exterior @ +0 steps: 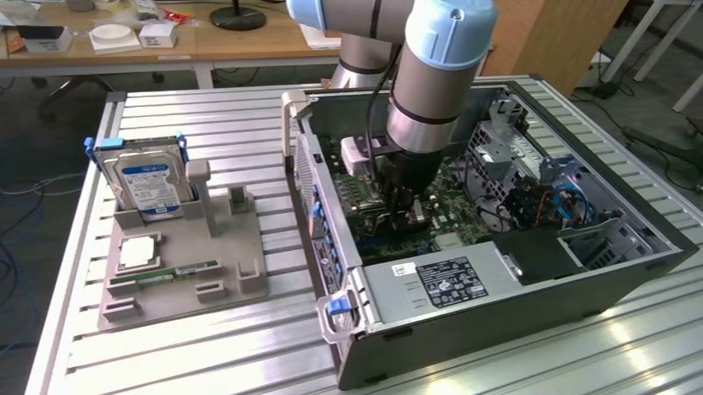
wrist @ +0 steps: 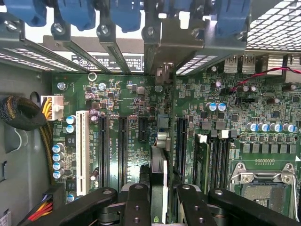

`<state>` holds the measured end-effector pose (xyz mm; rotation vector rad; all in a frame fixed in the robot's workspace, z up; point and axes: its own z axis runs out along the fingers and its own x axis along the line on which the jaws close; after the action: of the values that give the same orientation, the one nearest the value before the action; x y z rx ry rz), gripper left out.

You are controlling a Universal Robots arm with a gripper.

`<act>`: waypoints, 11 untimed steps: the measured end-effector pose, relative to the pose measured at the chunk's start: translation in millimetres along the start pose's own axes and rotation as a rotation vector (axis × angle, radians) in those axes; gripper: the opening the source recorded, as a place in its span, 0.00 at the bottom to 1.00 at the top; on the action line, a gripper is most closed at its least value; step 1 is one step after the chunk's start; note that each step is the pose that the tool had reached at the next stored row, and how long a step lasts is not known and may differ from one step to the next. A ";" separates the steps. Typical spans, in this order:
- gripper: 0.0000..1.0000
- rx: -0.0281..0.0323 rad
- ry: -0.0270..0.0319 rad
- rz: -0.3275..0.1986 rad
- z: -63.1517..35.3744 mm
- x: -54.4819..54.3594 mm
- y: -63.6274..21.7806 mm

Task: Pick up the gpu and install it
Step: 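Insert the gpu into the slot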

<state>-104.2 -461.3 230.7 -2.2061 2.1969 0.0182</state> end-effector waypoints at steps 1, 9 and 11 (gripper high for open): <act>0.26 0.0000 0.0001 0.000 0.0 0.0 0.3; 0.26 0.0004 0.0013 0.000 2.2 0.2 0.8; 0.26 -0.0003 0.0002 0.000 2.6 0.1 1.1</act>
<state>-105.3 -461.3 228.0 -2.2063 2.1973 0.0183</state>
